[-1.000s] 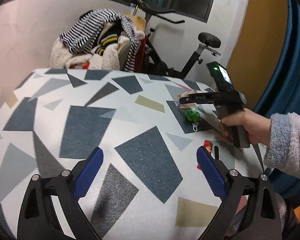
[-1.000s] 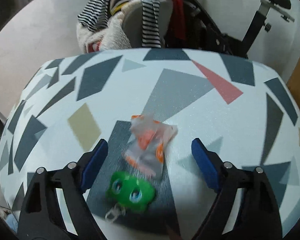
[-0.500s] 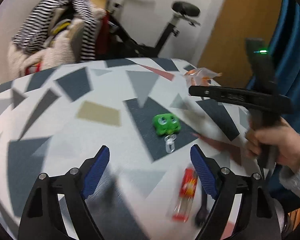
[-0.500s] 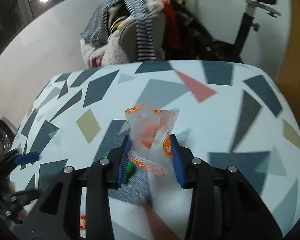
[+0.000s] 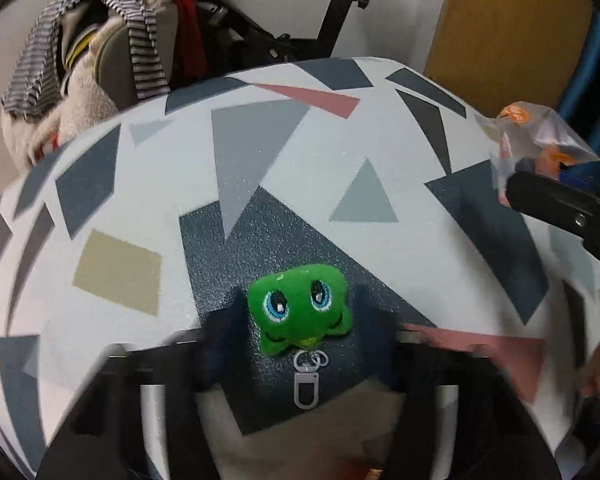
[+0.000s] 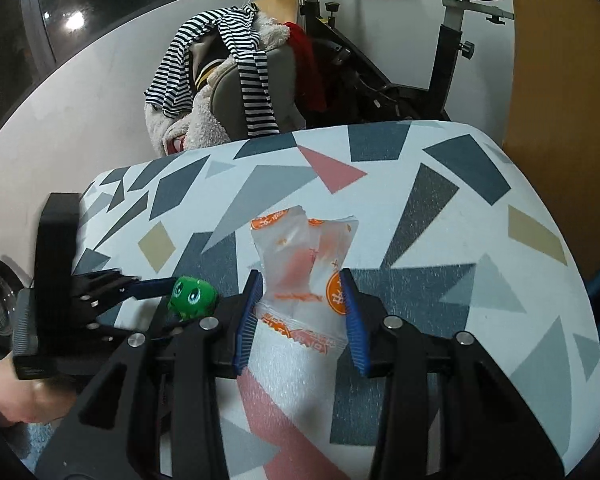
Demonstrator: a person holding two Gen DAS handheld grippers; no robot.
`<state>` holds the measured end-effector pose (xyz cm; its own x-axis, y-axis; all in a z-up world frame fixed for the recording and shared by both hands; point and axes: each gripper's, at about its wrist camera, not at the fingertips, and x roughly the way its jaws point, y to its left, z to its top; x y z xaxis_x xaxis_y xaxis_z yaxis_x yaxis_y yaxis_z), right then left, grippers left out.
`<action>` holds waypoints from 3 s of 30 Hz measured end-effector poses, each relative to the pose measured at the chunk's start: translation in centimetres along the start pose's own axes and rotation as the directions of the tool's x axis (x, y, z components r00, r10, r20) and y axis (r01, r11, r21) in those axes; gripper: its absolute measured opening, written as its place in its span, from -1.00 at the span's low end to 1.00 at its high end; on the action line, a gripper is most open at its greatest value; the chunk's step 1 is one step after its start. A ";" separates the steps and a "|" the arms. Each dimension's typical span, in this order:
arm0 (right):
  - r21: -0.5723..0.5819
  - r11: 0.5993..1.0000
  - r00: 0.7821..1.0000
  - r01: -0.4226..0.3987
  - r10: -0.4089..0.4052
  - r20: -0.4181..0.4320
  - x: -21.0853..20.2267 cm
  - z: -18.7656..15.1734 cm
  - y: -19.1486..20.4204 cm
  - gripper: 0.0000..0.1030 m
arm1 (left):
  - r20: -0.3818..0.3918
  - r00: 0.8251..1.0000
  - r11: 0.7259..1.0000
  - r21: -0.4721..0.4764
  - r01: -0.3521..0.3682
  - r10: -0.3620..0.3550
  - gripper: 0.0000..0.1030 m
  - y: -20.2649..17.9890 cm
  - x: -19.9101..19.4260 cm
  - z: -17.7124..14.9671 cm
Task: Collect trash
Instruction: 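Grasp the clear candy wrapper with the right tool while the left grasps the green frog keychain, then carry the held frog keychain and candy wrapper down over the brown bin, then open the left tool to drop the frog keychain while the right tool releases the wrapper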
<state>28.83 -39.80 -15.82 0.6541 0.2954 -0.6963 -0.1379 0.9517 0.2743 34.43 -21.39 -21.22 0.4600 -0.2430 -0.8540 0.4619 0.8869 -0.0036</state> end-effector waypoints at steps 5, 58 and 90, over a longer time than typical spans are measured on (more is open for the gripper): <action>0.008 1.000 1.000 -0.007 0.007 0.015 -0.9 -1.1 0.5 -0.20 | 0.037 0.998 0.999 0.003 0.051 -0.051 -0.23 0.7 -2.3 -1.4; -0.116 0.967 0.973 -0.227 0.221 -0.068 -11.3 -25.6 17.6 -0.20 | 0.155 0.966 0.977 -0.022 0.212 -0.206 -0.19 -0.4 -23.7 -37.6; -0.282 0.917 0.932 -0.282 0.191 -0.308 -6.1 -29.3 22.2 -0.19 | 0.280 0.960 0.953 -0.295 0.066 0.020 0.57 5.1 -25.7 -38.0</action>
<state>-0.02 -18.05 -24.96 0.3537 0.4832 -0.8009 -0.5208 0.8130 0.2605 -3.86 4.29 -19.07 0.6629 -0.3252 -0.6744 0.2470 0.9453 -0.2130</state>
